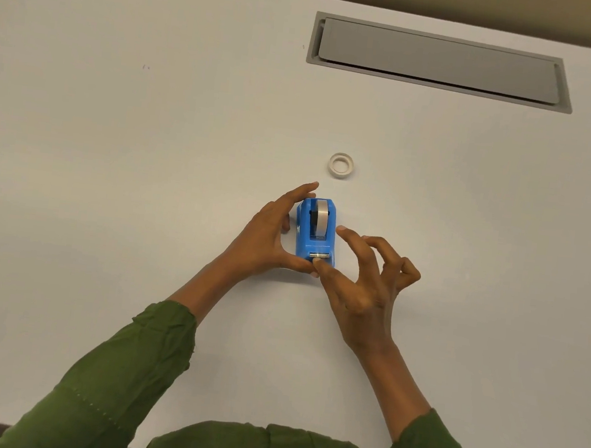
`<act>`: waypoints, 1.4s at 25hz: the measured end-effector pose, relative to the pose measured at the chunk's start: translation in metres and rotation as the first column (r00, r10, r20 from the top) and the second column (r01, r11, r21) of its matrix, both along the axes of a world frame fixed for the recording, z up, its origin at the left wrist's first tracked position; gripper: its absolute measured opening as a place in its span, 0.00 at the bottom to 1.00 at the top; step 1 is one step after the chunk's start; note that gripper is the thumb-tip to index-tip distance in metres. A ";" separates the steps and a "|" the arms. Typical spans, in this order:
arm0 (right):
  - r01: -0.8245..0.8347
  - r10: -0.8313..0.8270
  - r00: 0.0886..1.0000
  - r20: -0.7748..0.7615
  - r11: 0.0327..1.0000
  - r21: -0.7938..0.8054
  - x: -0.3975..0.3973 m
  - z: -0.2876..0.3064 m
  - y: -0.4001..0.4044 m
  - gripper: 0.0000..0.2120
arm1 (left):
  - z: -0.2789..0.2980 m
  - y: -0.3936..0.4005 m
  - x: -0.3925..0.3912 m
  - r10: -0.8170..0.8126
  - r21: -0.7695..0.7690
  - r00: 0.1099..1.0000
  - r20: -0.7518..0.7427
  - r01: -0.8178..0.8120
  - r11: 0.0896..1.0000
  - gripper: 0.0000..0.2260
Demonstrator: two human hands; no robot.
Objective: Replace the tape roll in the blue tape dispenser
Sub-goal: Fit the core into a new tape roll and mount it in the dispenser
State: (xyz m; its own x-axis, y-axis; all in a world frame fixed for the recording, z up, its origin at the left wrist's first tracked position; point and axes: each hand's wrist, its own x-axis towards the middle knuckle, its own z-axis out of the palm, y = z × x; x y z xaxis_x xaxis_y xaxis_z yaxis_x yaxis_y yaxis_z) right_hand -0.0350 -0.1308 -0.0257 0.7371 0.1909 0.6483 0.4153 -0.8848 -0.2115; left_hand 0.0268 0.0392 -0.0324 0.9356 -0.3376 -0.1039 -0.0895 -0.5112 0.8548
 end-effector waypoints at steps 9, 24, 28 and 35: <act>0.067 -0.010 0.961 -0.275 0.978 0.197 -0.011 -0.012 -0.016 0.02 | 0.003 0.002 -0.003 -0.029 0.067 0.999 -0.019 0.031 0.997 0.50; 0.053 0.352 0.727 -0.590 0.828 0.558 0.026 0.010 -0.017 0.25 | 0.006 -0.003 -0.012 0.015 0.065 0.997 -0.072 -0.011 0.998 0.49; 0.124 0.356 0.714 -0.603 0.783 0.609 0.027 0.006 -0.024 0.23 | 0.006 -0.003 -0.012 0.018 0.115 0.996 -0.083 -0.008 0.993 0.51; 0.056 0.394 0.650 -0.650 0.828 0.558 0.028 0.007 -0.028 0.24 | 0.014 -0.004 -0.017 0.016 0.210 0.998 -0.064 -0.003 0.978 0.49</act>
